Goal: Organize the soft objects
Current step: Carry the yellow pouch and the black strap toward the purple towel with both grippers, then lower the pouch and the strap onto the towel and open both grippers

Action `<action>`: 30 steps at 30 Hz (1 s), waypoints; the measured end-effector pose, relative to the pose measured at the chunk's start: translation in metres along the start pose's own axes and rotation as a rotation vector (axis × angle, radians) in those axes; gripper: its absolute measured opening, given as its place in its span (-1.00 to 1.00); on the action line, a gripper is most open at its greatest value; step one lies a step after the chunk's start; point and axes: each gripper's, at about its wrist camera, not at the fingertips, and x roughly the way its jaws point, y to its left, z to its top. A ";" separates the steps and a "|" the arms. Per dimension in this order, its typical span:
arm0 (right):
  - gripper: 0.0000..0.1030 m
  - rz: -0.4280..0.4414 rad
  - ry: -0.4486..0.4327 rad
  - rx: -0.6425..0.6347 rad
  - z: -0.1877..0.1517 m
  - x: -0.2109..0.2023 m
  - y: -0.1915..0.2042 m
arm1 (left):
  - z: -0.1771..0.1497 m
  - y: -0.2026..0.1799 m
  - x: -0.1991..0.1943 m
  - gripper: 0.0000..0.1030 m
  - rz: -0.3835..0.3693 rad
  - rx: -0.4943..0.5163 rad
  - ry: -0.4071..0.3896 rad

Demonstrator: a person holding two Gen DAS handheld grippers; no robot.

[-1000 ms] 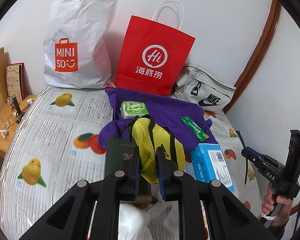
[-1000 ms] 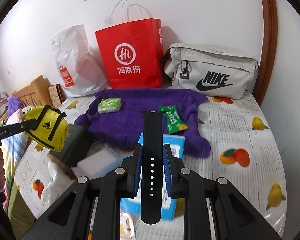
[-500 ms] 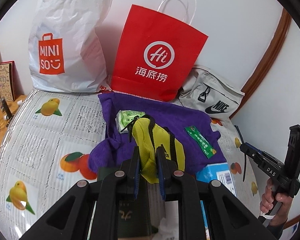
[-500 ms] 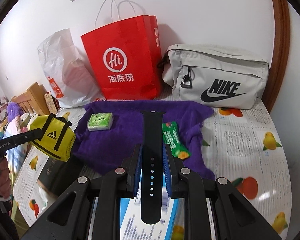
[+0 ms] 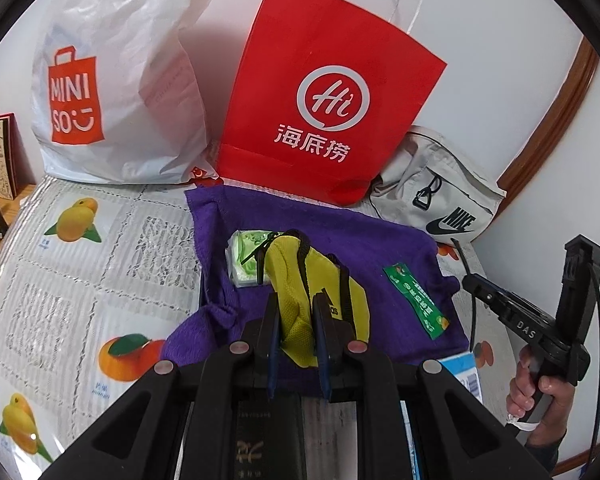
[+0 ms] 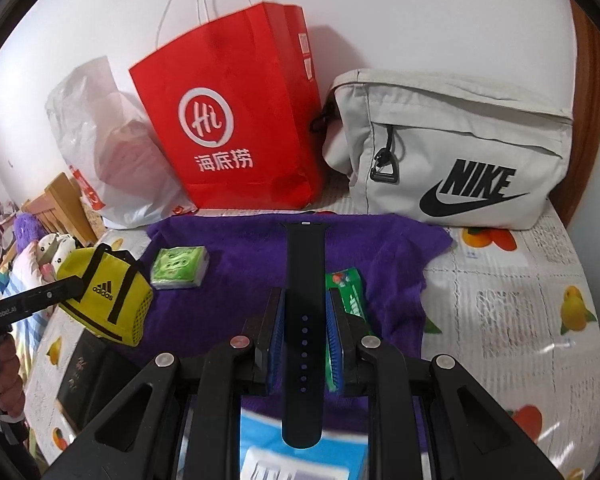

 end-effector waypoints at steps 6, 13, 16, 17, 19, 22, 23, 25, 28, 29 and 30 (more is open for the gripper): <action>-0.60 -0.005 0.044 -0.027 0.005 0.032 0.000 | 0.006 0.001 0.023 -0.71 -0.019 -0.007 0.029; -0.60 -0.023 0.143 -0.058 -0.003 0.058 0.000 | 0.003 0.005 0.043 -0.70 -0.032 -0.017 0.089; -0.60 -0.024 0.168 -0.064 -0.006 0.063 0.000 | 0.000 0.007 0.051 -0.70 -0.020 -0.017 0.113; -0.60 -0.026 0.184 -0.062 -0.007 0.066 -0.001 | -0.001 0.007 0.053 -0.70 -0.020 -0.014 0.119; -0.60 -0.027 0.200 -0.056 -0.007 0.070 -0.002 | -0.001 0.007 0.054 -0.70 -0.023 -0.017 0.127; -0.60 -0.026 0.211 -0.059 -0.007 0.073 -0.002 | -0.002 0.006 0.055 -0.70 -0.003 -0.006 0.136; -0.60 -0.030 0.217 -0.058 -0.006 0.075 -0.002 | -0.003 0.006 0.056 -0.70 -0.002 -0.004 0.142; -0.60 -0.031 0.226 -0.057 -0.006 0.077 -0.003 | -0.004 0.006 0.058 -0.70 -0.002 -0.005 0.155; -0.60 -0.035 0.234 -0.053 -0.004 0.079 -0.004 | -0.004 0.007 0.060 -0.69 0.003 -0.004 0.164; -0.60 -0.035 0.236 -0.053 -0.003 0.080 -0.004 | -0.004 0.007 0.060 -0.68 0.004 -0.004 0.164; -0.60 -0.036 0.238 -0.053 -0.003 0.081 -0.004 | -0.004 0.007 0.060 -0.68 0.007 -0.001 0.165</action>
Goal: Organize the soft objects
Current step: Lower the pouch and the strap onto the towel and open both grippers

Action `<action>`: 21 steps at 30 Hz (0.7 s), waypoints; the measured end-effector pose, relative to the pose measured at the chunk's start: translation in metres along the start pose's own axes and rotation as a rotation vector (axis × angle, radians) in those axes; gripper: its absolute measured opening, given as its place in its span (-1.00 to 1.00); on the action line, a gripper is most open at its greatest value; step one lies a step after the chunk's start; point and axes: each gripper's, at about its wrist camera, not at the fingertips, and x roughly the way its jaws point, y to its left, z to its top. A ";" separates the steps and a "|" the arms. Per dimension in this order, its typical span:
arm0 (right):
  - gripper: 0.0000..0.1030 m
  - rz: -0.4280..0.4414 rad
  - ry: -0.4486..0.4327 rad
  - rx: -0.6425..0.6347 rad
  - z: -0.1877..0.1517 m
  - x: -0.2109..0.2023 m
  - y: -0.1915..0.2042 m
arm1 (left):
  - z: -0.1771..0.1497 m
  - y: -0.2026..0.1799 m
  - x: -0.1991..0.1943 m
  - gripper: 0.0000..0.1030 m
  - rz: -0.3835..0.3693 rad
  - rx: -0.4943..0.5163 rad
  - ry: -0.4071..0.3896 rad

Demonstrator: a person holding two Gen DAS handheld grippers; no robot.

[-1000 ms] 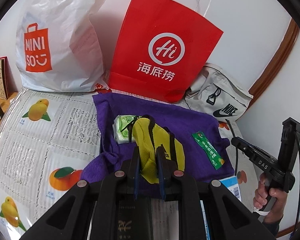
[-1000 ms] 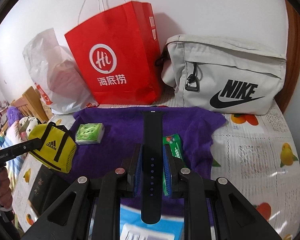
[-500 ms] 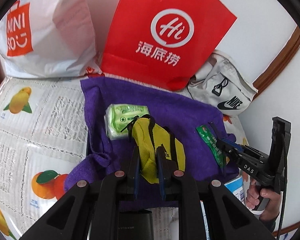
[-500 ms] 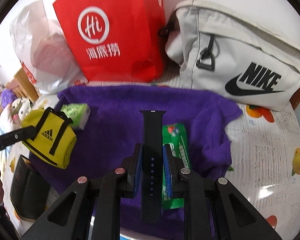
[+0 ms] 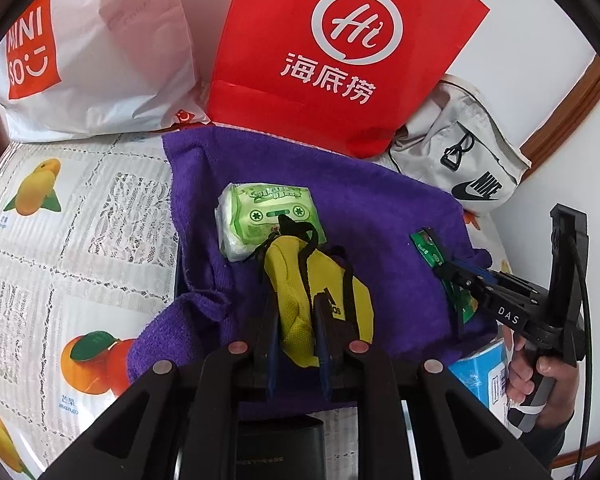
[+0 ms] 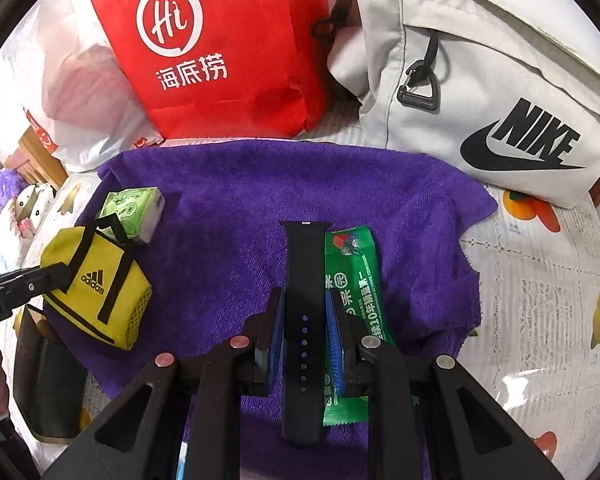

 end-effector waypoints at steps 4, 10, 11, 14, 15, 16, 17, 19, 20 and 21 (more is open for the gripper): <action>-0.60 -0.012 0.019 -0.001 0.001 0.004 0.000 | -0.001 0.002 -0.001 -0.66 0.004 0.000 0.006; -0.13 -0.013 0.008 0.005 -0.002 -0.004 0.004 | -0.003 0.006 -0.011 -0.30 0.019 -0.013 0.007; -0.08 -0.015 -0.001 0.004 -0.004 -0.008 0.004 | -0.005 0.006 -0.015 -0.24 0.020 -0.013 -0.001; -0.06 -0.021 -0.037 -0.002 -0.012 -0.028 0.012 | -0.009 0.005 -0.030 0.05 0.021 -0.009 -0.021; -0.05 -0.017 -0.047 -0.003 -0.015 -0.034 0.015 | -0.012 0.004 -0.038 0.09 0.031 -0.003 -0.036; -0.05 -0.008 -0.067 -0.004 -0.020 -0.046 0.020 | -0.014 0.003 -0.043 0.09 0.037 0.002 -0.043; -0.05 -0.002 -0.080 -0.007 -0.023 -0.053 0.023 | -0.016 0.002 -0.048 0.09 0.041 0.004 -0.048; -0.02 0.011 -0.112 -0.016 -0.035 -0.073 0.033 | -0.023 0.001 -0.062 0.09 0.046 0.004 -0.065; 0.01 0.018 -0.125 -0.015 -0.042 -0.082 0.038 | -0.027 0.001 -0.068 0.10 0.049 0.005 -0.071; 0.09 0.025 -0.131 -0.013 -0.046 -0.087 0.042 | -0.033 0.001 -0.076 0.10 0.056 0.008 -0.077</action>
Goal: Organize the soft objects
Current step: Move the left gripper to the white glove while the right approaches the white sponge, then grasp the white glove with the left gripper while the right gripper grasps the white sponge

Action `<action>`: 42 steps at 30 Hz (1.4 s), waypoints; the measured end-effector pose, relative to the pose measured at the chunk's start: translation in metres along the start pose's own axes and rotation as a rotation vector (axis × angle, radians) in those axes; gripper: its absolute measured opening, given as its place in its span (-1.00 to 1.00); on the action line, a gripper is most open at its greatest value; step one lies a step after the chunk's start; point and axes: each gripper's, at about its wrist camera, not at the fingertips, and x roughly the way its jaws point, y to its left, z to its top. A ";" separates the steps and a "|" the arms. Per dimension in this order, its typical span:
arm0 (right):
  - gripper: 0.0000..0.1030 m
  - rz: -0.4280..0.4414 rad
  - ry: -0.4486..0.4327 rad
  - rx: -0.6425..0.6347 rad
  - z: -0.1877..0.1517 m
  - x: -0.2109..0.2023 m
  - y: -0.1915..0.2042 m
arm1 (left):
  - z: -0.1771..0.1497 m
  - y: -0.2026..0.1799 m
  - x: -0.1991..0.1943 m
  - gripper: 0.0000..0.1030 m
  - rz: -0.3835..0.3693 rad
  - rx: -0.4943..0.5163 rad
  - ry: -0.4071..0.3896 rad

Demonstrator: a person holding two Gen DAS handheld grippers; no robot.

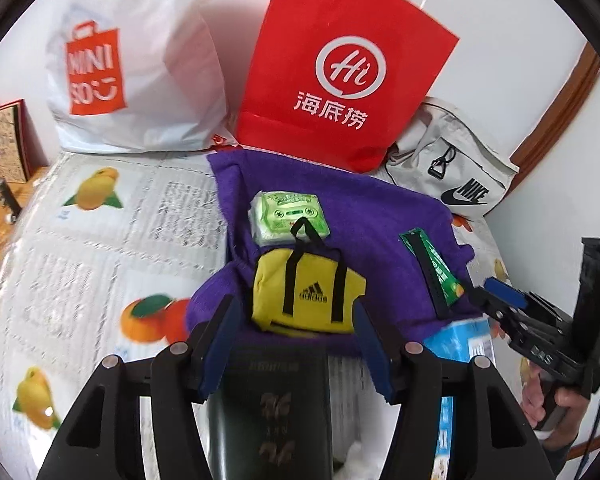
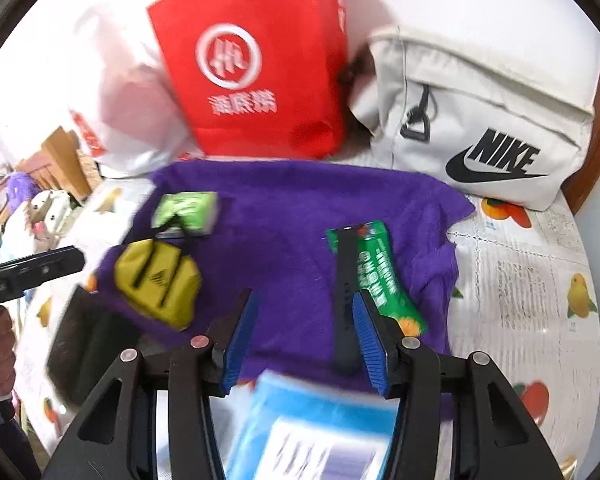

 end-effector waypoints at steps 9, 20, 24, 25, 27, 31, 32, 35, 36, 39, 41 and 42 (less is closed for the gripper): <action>0.28 0.090 -0.006 -0.018 -0.052 -0.040 0.056 | -0.043 0.016 -0.040 0.15 0.013 -0.004 -0.024; 0.29 0.077 0.073 0.040 -0.084 -0.015 0.100 | -0.081 0.044 -0.052 0.15 -0.025 -0.031 -0.009; 0.54 0.031 0.072 0.056 -0.090 -0.008 0.103 | -0.093 0.051 -0.053 0.15 -0.027 -0.021 -0.006; 0.56 0.028 0.071 0.061 -0.091 -0.007 0.103 | -0.096 0.051 -0.053 0.15 -0.027 -0.018 -0.005; 0.58 0.030 0.074 0.075 -0.093 -0.004 0.104 | -0.100 0.053 -0.051 0.15 -0.031 -0.014 0.002; 0.62 -0.013 0.103 0.080 -0.098 0.012 0.109 | -0.108 0.057 -0.046 0.15 -0.042 -0.026 0.023; 0.62 -0.019 0.103 0.080 -0.099 0.014 0.109 | -0.111 0.058 -0.045 0.15 -0.041 -0.025 0.028; 0.48 -0.030 0.053 0.066 -0.101 0.010 0.111 | -0.117 0.059 -0.044 0.15 -0.033 -0.022 0.038; 0.27 -0.018 0.049 0.070 -0.101 0.009 0.110 | -0.119 0.060 -0.044 0.15 -0.030 -0.025 0.040; 0.24 0.018 0.043 0.088 -0.101 0.005 0.107 | -0.126 0.060 -0.044 0.15 -0.039 -0.033 0.046; 0.23 0.019 0.018 0.082 -0.101 -0.002 0.106 | -0.130 0.058 -0.045 0.15 -0.037 -0.029 0.047; 0.23 0.021 0.006 0.081 -0.101 -0.006 0.106 | -0.133 0.056 -0.045 0.15 -0.036 -0.023 0.050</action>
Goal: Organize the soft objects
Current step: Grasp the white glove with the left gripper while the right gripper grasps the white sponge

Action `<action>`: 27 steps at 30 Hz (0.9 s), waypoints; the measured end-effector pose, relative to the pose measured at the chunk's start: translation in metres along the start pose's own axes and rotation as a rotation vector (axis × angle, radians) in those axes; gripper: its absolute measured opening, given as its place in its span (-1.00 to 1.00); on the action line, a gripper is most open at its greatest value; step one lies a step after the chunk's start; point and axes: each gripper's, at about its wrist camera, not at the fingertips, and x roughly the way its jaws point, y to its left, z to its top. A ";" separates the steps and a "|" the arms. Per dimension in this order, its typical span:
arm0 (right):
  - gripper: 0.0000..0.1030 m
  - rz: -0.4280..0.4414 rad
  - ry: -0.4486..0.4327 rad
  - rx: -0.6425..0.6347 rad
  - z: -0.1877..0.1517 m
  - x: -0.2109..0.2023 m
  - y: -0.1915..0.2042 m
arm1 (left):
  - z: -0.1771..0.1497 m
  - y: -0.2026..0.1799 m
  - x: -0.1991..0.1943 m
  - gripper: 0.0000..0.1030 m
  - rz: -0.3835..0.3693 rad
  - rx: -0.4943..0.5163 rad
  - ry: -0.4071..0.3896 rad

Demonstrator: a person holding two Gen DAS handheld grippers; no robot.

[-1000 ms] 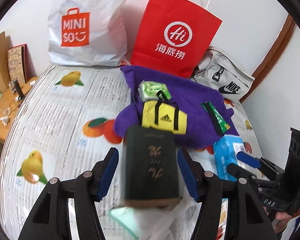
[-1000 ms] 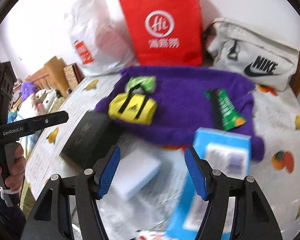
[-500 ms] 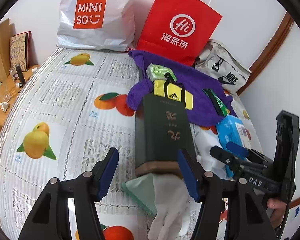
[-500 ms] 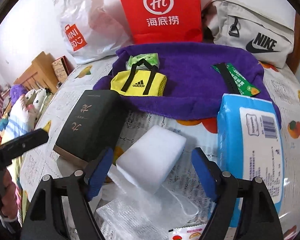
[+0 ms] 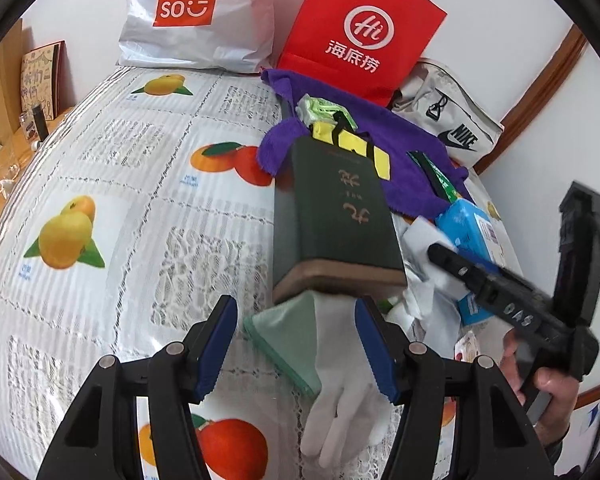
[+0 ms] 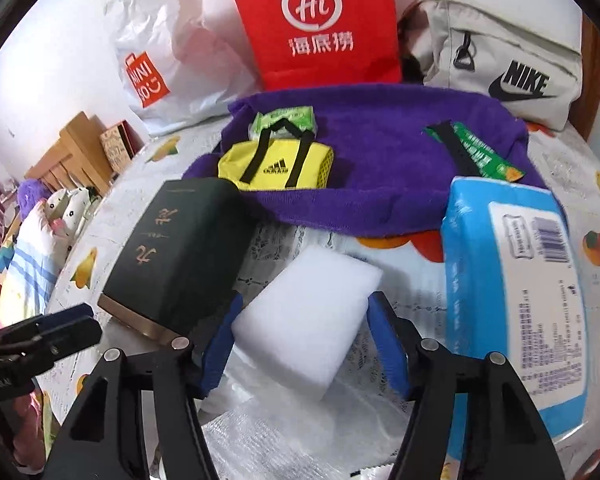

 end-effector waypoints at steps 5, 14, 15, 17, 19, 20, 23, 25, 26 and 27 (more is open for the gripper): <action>0.23 0.021 -0.064 -0.007 -0.006 -0.029 -0.005 | -0.014 -0.010 0.004 0.25 0.008 0.017 0.026; 0.23 0.076 -0.135 -0.013 -0.027 -0.066 -0.014 | -0.040 -0.036 0.020 0.25 0.031 0.091 0.036; 0.23 0.080 -0.140 -0.011 -0.030 -0.070 -0.015 | -0.043 -0.039 0.023 0.25 0.046 0.106 0.032; 0.23 0.088 -0.147 -0.006 -0.035 -0.076 -0.019 | -0.045 -0.042 0.028 0.25 0.093 0.125 0.038; 0.23 0.097 -0.146 -0.007 -0.041 -0.081 -0.023 | -0.047 -0.044 0.030 0.25 0.107 0.135 0.025; 0.23 0.102 -0.134 -0.020 -0.047 -0.084 -0.024 | -0.047 -0.045 0.030 0.25 0.115 0.141 0.015; 0.23 0.099 -0.128 -0.058 -0.063 -0.093 -0.026 | -0.049 -0.045 0.031 0.25 0.123 0.132 -0.010; 0.23 0.085 -0.133 -0.079 -0.074 -0.100 -0.028 | -0.050 -0.044 0.032 0.15 0.134 0.129 -0.024; 0.23 0.079 -0.132 -0.084 -0.080 -0.103 -0.030 | -0.051 -0.044 0.031 -0.01 0.143 0.126 -0.034; 0.23 0.074 -0.126 -0.087 -0.086 -0.105 -0.033 | -0.051 -0.044 0.031 -0.06 0.147 0.117 -0.041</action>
